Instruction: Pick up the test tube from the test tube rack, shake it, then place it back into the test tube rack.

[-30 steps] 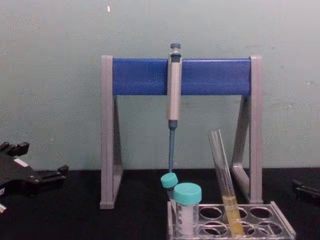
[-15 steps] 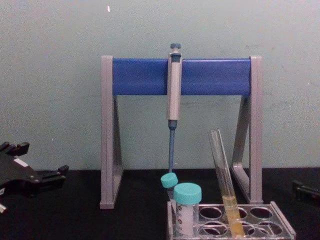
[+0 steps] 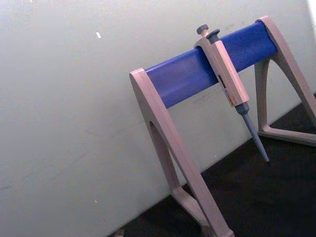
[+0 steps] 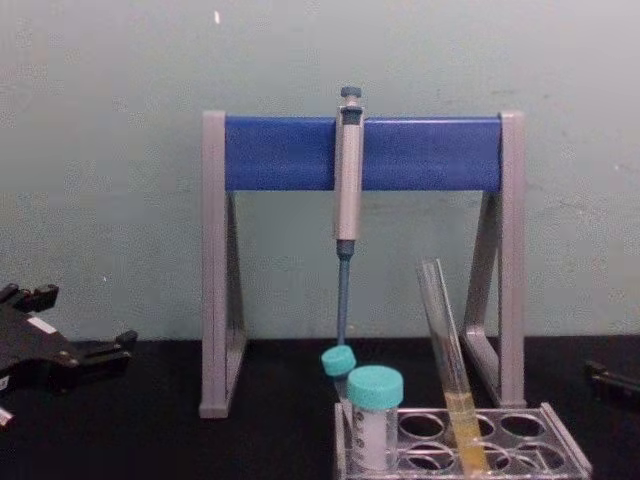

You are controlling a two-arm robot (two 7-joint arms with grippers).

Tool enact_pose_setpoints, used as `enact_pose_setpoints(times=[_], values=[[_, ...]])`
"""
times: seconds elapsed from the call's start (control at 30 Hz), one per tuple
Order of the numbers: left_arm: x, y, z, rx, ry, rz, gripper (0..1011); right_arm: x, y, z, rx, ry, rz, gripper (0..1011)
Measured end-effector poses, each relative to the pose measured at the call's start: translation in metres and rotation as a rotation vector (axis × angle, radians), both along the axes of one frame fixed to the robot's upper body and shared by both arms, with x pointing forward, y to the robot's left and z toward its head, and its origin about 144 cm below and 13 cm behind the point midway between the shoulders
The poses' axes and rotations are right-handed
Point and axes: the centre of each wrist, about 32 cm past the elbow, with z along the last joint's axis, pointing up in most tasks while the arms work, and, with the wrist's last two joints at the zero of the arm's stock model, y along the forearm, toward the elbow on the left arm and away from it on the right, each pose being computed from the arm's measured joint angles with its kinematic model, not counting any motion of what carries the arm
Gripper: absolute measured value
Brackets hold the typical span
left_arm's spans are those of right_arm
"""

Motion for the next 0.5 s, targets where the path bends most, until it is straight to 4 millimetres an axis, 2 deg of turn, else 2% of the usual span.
enact_pose_setpoints(times=[0.5], values=[[0.0, 0.0, 0.0, 0.0, 0.0, 0.0, 1001, 0.0, 0.0, 0.0, 0.0, 0.0, 0.0, 1000]])
